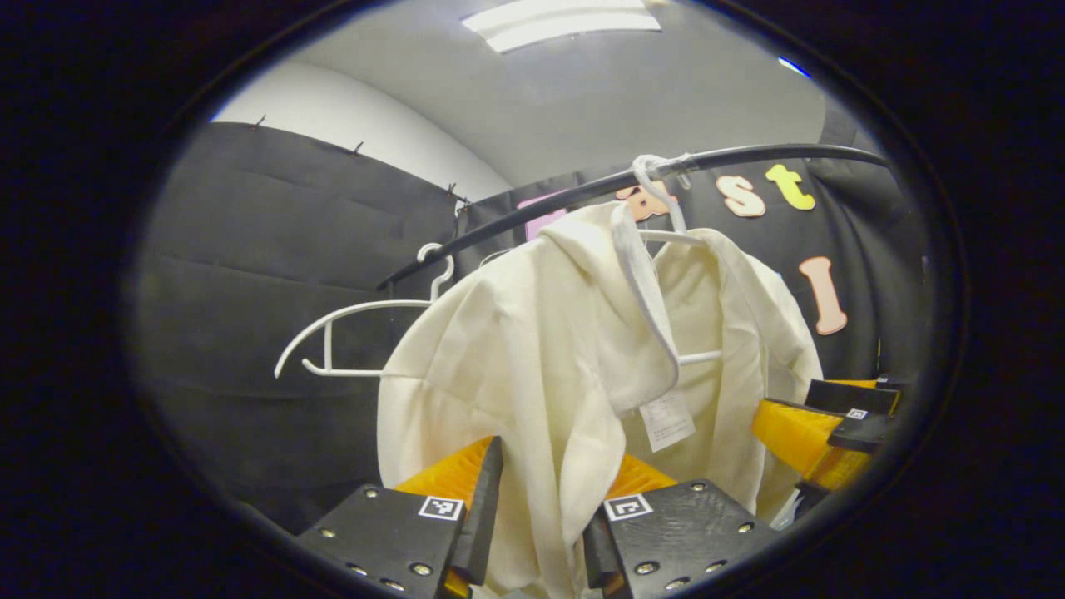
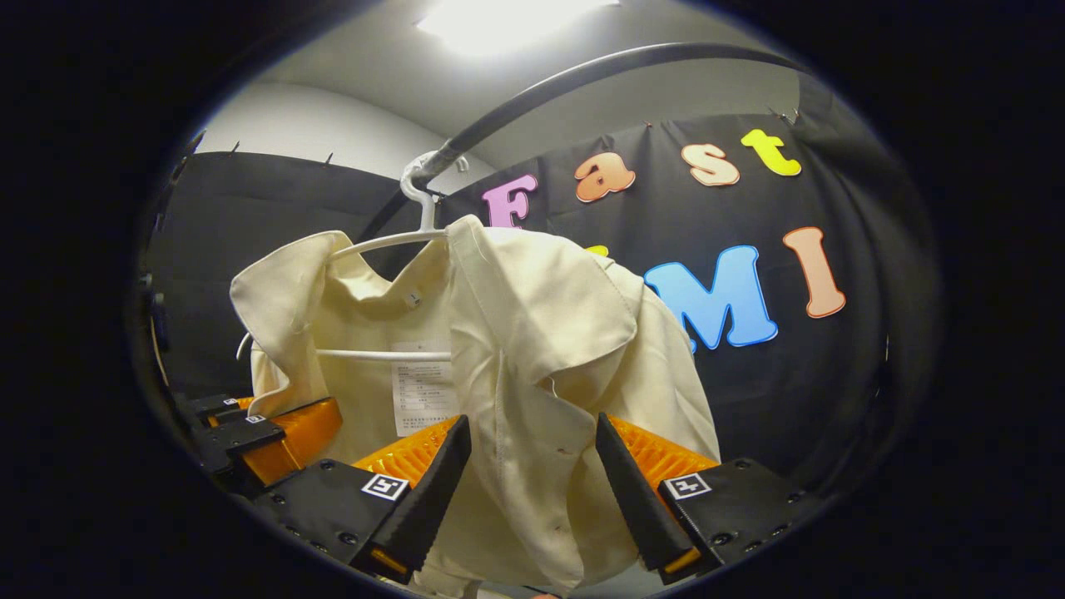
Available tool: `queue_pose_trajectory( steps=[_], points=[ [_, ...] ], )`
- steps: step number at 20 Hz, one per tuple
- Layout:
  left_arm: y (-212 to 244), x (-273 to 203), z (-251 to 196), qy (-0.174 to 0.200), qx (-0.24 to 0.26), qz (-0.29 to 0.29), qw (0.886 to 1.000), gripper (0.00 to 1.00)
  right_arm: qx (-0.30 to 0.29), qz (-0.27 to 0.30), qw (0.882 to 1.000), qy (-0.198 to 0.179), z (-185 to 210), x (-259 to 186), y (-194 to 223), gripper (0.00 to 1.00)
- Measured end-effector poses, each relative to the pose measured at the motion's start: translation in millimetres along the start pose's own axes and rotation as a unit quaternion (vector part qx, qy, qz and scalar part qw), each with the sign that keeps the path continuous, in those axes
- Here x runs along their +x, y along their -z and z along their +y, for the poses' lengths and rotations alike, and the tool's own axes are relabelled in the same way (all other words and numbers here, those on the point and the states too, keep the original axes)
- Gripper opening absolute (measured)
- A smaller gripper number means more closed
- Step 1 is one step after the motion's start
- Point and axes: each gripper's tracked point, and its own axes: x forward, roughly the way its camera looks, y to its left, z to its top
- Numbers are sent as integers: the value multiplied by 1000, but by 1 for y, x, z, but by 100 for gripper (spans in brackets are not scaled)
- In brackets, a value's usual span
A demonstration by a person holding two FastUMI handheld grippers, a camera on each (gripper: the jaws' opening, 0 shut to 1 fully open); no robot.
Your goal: Grasp the clothes on the hanger with both hands and then place them into the laundry hamper below.
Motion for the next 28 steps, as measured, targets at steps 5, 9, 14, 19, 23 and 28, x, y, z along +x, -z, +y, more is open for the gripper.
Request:
queue_pose_trajectory(
  steps=[5, 9, 14, 19, 23, 28],
  points=[
    [-3, -5, -1, 5, 10, -3, 1000, 46, 19, 7, 999, 25, 4, 27, 8, 98],
    [-5, -7, 1, 0, 14, -7, 1000, 46, 39, 8, 998, 58, -1, 42, 9, 96],
    [0, -4, 5, -5, 21, 8, 1000, 46, 5, 0, 993, 121, -22, 48, 3, 43],
    [4, 3, 29, -46, 18, 10, 999, 2, -1, -15, 993, 120, -34, 45, -12, 1],
    [-6, -5, 42, -66, -9, -3, 998, 3, -25, -47, 987, 153, -63, 26, -36, 1],
    [-41, -28, 62, -76, 0, -43, 996, 1, -54, -107, 973, 196, -99, 3, -89, 1]
  ],
)
